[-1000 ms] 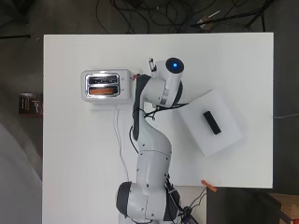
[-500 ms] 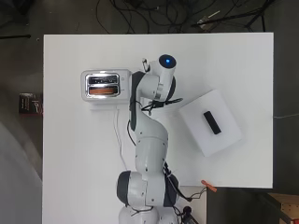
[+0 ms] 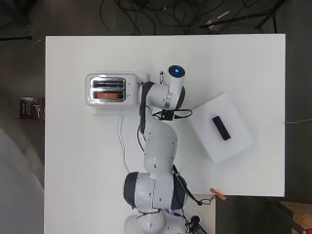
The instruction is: Teleoperate dual arm-hand system to toast a bread
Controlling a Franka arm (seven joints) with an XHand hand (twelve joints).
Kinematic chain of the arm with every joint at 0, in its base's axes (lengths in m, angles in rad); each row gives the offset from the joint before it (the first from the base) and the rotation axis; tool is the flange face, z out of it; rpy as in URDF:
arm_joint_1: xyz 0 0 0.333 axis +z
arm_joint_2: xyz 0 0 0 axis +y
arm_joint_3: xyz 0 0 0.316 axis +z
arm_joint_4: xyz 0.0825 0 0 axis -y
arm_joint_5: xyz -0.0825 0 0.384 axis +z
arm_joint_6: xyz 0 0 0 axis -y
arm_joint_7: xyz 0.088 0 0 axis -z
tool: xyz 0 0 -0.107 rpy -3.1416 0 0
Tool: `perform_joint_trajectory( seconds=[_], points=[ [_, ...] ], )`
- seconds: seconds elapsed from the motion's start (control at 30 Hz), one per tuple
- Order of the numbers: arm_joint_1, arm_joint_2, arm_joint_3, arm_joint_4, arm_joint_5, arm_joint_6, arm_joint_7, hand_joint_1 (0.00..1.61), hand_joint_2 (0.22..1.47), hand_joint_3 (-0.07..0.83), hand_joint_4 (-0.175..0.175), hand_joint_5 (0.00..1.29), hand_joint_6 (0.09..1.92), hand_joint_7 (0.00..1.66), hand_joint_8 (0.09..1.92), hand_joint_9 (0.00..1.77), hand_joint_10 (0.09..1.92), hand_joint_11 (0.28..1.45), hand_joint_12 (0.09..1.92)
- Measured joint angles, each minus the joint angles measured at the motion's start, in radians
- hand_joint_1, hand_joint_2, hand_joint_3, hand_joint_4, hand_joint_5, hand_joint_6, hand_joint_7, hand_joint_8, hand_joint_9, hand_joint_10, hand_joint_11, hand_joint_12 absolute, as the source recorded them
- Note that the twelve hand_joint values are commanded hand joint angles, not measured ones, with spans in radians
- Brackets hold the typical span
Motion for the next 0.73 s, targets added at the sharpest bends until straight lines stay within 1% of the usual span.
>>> perform_joint_trajectory(
  seconds=[0.07,0.1,0.13,0.17,0.2,0.23,0.27,0.3,0.33,0.37,0.4,0.43,0.47,0.5,0.53,0.57,0.63,0.73],
  points=[
    [0.002,-0.037,0.003,-0.007,-0.004,0.004,0.024,0.00,1.00,0.007,-0.002,0.17,0.09,0.35,0.09,0.42,0.09,0.46,0.09],
    [0.002,-0.062,0.005,-0.004,-0.007,-0.004,0.036,0.00,1.00,0.005,0.005,0.23,0.09,0.38,0.09,0.46,0.09,0.47,0.09],
    [0.003,-0.094,0.008,0.002,-0.012,-0.015,0.045,0.00,1.01,0.005,0.043,0.44,0.09,0.56,0.09,0.64,0.09,0.54,0.09],
    [0.004,-0.134,0.011,0.006,-0.022,-0.023,0.050,0.00,1.01,0.001,0.053,0.53,0.09,0.62,0.09,0.76,0.09,0.58,0.09],
    [0.005,-0.171,0.015,0.008,-0.033,-0.023,0.050,0.00,0.99,-0.007,0.039,0.47,0.09,0.53,0.09,0.69,0.09,0.55,0.09],
    [0.006,-0.208,0.021,0.009,-0.047,-0.015,0.050,0.00,0.96,-0.014,0.019,0.36,0.09,0.39,0.09,0.54,0.09,0.50,0.09],
    [0.009,-0.242,0.029,0.009,-0.070,-0.003,0.056,0.00,0.95,-0.017,0.003,0.28,0.09,0.28,0.09,0.41,0.09,0.46,0.09],
    [0.011,-0.274,0.038,0.012,-0.097,0.008,0.071,0.00,0.94,-0.017,-0.012,0.23,0.09,0.22,0.09,0.34,0.09,0.43,0.09],
    [0.013,-0.304,0.048,0.019,-0.120,0.012,0.088,0.00,0.94,-0.015,-0.023,0.20,0.09,0.20,0.09,0.30,0.09,0.42,0.09],
    [0.015,-0.340,0.058,0.027,-0.141,0.006,0.104,0.00,0.95,-0.010,-0.031,0.19,0.09,0.19,0.09,0.29,0.09,0.41,0.09],
    [0.017,-0.382,0.069,0.031,-0.157,-0.010,0.118,0.00,0.97,-0.003,-0.036,0.21,0.09,0.21,0.09,0.31,0.09,0.42,0.09],
    [0.019,-0.431,0.078,0.032,-0.170,-0.029,0.131,0.00,1.02,0.003,-0.041,0.29,0.09,0.43,0.09,0.57,0.09,0.55,0.09],
    [0.020,-0.477,0.085,0.031,-0.177,-0.050,0.140,0.00,1.04,0.003,-0.041,0.34,0.09,0.49,0.09,0.71,0.09,0.63,0.09],
    [0.023,-0.567,0.097,0.021,-0.177,-0.083,0.147,0.00,1.05,-0.003,-0.040,0.31,0.09,0.39,0.09,0.57,0.09,0.56,0.09],
    [0.024,-0.615,0.107,0.007,-0.179,-0.089,0.154,0.00,1.04,-0.006,-0.041,0.27,0.09,0.30,0.09,0.44,0.09,0.49,0.09],
    [0.025,-0.647,0.112,-0.009,-0.182,-0.092,0.161,0.00,1.04,-0.008,-0.044,0.24,0.09,0.24,0.09,0.35,0.09,0.44,0.09],
    [0.026,-0.675,0.116,-0.034,-0.186,-0.108,0.165,0.00,1.04,-0.006,-0.051,0.20,0.09,0.19,0.09,0.27,0.09,0.39,0.09],
    [0.027,-0.672,0.121,-0.028,-0.190,-0.150,0.166,0.00,1.04,-0.004,-0.060,0.21,0.09,0.19,0.09,0.24,0.09,0.37,0.09]
  ],
)
